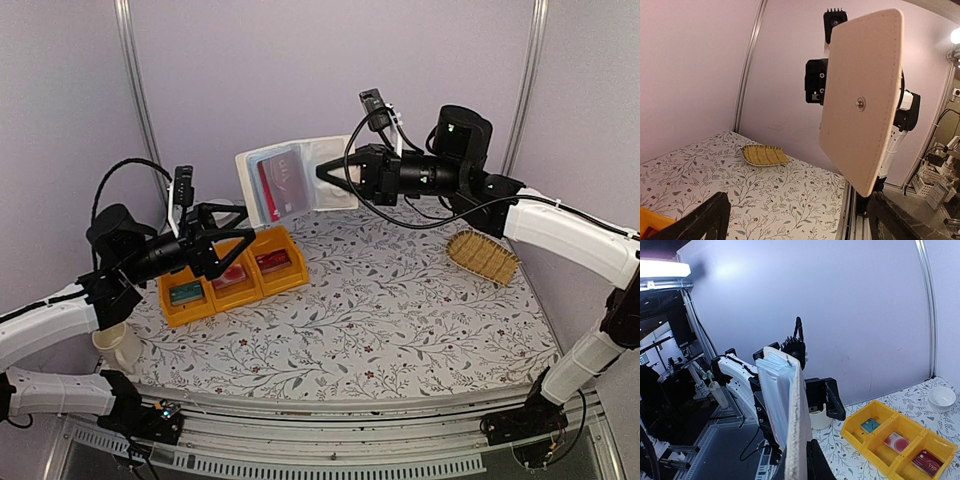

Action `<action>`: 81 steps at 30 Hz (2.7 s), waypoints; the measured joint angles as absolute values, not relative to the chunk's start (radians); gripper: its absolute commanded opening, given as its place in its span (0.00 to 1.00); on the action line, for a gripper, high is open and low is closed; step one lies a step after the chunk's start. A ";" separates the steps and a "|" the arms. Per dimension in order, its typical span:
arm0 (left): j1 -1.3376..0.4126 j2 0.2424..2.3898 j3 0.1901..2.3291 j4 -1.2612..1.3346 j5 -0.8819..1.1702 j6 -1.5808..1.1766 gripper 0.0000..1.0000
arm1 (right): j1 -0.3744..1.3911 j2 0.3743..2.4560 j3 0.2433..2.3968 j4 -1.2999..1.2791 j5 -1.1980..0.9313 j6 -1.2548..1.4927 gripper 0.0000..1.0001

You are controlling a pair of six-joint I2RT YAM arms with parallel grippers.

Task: Take the credit cards out of the card holder
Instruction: Pass from the right arm to the left

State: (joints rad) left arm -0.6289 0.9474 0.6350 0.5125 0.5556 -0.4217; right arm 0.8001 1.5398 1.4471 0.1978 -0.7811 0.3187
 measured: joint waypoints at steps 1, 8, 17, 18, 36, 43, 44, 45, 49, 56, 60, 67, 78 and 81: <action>-0.642 0.949 0.637 0.519 0.538 -0.414 0.98 | 0.800 1.542 1.447 0.204 -0.785 0.327 0.01; -0.680 0.970 0.657 0.568 0.484 -0.385 0.98 | 0.800 1.579 1.447 0.220 -0.808 0.377 0.02; -0.699 1.032 0.690 0.611 0.546 -0.370 0.58 | 0.800 1.583 1.447 0.222 -0.815 0.391 0.02; -0.701 1.032 0.692 0.611 0.541 -0.365 0.52 | 0.800 1.583 1.447 0.223 -0.818 0.393 0.01; -0.707 1.028 0.696 0.652 0.528 -0.358 0.00 | 0.800 1.583 1.447 0.231 -0.851 0.389 0.01; -0.714 1.033 0.701 0.638 0.482 -0.341 0.00 | 0.808 1.583 1.447 0.233 -0.871 0.372 0.01; -0.716 1.033 0.701 0.635 0.475 -0.336 0.00 | 0.811 1.583 1.447 0.233 -0.873 0.366 0.01; -0.717 1.033 0.701 0.632 0.468 -0.331 0.01 | 0.815 1.583 1.447 0.233 -0.875 0.358 0.01; -0.721 1.033 0.705 0.622 0.451 -0.310 0.10 | 0.829 1.583 1.447 0.234 -0.876 0.336 0.02; -0.719 1.035 0.705 0.609 0.404 -0.292 0.31 | 0.848 1.584 1.448 0.237 -0.929 0.322 0.01; -0.719 1.038 0.705 0.608 0.399 -0.287 0.31 | 0.864 1.586 1.448 0.246 -0.956 0.322 0.01; -0.719 1.044 0.705 0.617 0.415 -0.282 0.51 | 0.871 1.589 1.448 0.254 -0.991 0.321 0.02; -0.720 1.076 0.705 0.650 0.497 -0.288 0.87 | 0.875 1.599 1.448 0.263 -1.025 0.319 0.01; -0.722 1.076 0.705 0.663 0.530 -0.295 0.88 | 0.875 1.599 1.448 0.264 -1.031 0.313 0.02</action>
State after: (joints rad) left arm -0.7219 1.0763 0.7052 0.6628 0.5304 -0.2947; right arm 0.8753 1.5993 1.4483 0.2638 -1.0306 0.3126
